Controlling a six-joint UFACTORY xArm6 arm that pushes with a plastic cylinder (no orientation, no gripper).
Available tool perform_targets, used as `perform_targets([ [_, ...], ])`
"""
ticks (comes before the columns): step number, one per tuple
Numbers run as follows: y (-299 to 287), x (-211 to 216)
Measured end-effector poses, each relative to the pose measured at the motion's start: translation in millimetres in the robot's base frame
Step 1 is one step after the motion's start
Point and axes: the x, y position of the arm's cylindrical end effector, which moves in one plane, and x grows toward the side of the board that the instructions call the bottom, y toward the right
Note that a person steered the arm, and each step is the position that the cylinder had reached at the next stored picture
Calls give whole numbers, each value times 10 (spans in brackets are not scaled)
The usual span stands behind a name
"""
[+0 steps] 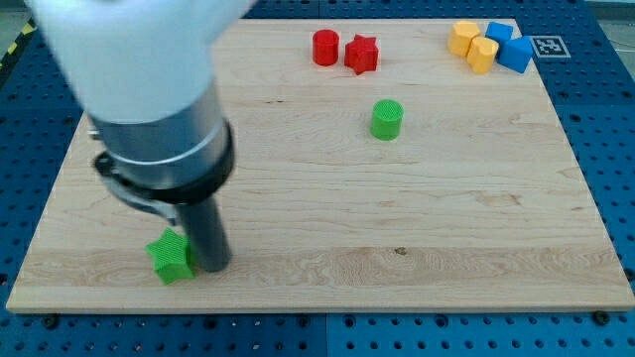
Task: Move the green circle into the green star
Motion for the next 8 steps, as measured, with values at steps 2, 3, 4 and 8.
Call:
perform_targets([
  [2,73,-78],
  [3,947,-200],
  [4,1814,-507],
  [8,1987,-1853],
])
